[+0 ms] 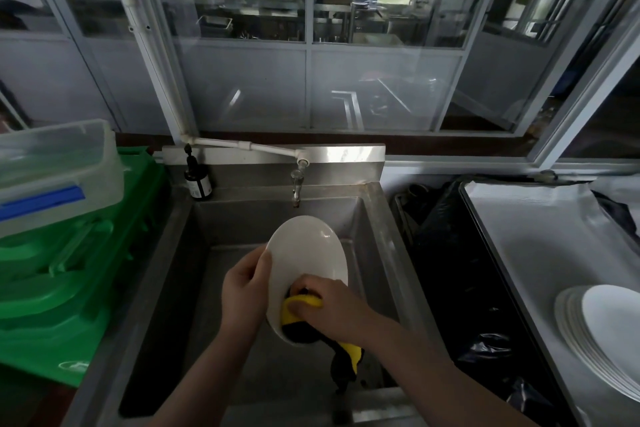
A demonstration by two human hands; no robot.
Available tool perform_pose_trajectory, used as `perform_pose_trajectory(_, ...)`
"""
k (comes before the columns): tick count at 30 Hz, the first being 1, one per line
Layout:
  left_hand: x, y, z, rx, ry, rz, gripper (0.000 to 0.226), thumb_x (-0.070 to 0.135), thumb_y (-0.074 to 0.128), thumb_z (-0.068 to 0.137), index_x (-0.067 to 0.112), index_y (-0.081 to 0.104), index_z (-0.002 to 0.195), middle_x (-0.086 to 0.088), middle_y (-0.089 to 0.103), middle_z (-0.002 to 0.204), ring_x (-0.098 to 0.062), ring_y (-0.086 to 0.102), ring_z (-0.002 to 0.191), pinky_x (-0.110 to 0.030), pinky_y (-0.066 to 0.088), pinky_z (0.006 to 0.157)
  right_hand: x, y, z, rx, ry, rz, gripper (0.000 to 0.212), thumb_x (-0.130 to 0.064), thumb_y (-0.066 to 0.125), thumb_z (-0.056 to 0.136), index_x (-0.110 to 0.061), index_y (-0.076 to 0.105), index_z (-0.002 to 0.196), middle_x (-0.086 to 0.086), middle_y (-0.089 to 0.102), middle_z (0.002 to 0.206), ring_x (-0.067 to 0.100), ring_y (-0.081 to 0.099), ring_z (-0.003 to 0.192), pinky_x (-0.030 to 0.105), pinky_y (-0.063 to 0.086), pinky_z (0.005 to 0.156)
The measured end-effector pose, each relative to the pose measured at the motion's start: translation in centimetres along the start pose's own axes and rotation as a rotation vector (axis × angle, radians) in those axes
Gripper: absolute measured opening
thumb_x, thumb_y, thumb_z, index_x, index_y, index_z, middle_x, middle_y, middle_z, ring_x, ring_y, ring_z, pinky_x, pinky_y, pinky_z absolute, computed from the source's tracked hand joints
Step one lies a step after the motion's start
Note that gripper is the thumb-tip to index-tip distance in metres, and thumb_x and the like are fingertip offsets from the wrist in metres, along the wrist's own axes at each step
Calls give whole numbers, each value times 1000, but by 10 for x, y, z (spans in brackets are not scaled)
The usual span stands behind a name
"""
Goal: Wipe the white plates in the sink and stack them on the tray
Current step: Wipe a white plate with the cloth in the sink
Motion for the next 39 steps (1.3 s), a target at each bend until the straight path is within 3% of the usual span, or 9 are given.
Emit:
perform_pose_trajectory(3,1,-1,-2,20,3,8,39,21,56,100,51,75,85,4,76,87,-19,72,85,-54,58,78,9,6,-4,-33,38,-41,16,-43,59,90,-39,61,106,-14,63,107,10,60,97,26,52,82)
perform_pose_trajectory(9,-2,0,-5,46,-4,8,38,22,56,100,52,75,86,6,76,87,-15,72,84,-49,58,78,18,9,-17,-127,69,-90,19,-36,57,92,-35,62,109,-8,62,115,14,59,102,30,52,87)
perform_pose_trajectory(13,-4,2,-5,41,3,29,42,20,55,100,54,74,84,12,76,88,-7,70,83,-39,58,75,11,15,-18,-86,70,-98,22,-35,56,91,-33,63,111,-5,64,118,18,58,106,36,53,91)
perform_pose_trajectory(17,-9,3,-6,37,14,62,30,21,57,100,47,72,98,21,74,95,-1,69,92,-32,56,77,7,28,-18,-18,70,-32,24,-39,54,89,-35,61,112,-8,64,116,15,59,105,38,53,92)
perform_pose_trajectory(21,-11,1,-8,47,19,75,33,16,56,100,46,68,96,33,71,90,11,65,91,-20,48,73,1,32,-16,68,45,73,22,-38,55,93,-32,62,113,-12,66,112,7,61,100,26,52,91)
perform_pose_trajectory(24,-13,1,-10,11,27,88,33,15,56,100,46,68,96,33,71,90,10,66,89,-18,49,72,-9,27,-11,135,28,161,19,-39,56,95,-32,64,110,-12,68,106,3,61,97,14,48,83)
perform_pose_trajectory(28,-18,-3,-8,-35,42,102,27,17,59,99,40,72,99,22,75,95,1,69,91,-25,54,80,-17,19,-2,172,45,223,18,-41,54,96,-32,62,111,-11,66,102,3,62,94,16,50,79)
perform_pose_trajectory(34,-15,-6,-9,-109,47,52,23,15,60,98,33,74,101,18,76,100,2,69,99,-15,51,84,-20,3,8,234,84,275,19,-41,52,97,-32,60,112,-13,64,103,2,60,96,17,47,77)
perform_pose_trajectory(39,-17,-7,-10,-188,3,-23,23,14,57,99,24,75,108,11,76,108,-5,68,107,-25,51,93,-19,-5,14,253,131,301,21,-39,53,97,-33,54,117,-15,58,110,0,54,100,17,43,75)
Point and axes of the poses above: each hand's wrist, its own z-axis towards the middle knuckle, its own y-axis out of the palm, x = y × z, the point moved 4 cm from there along z, towards the middle knuckle
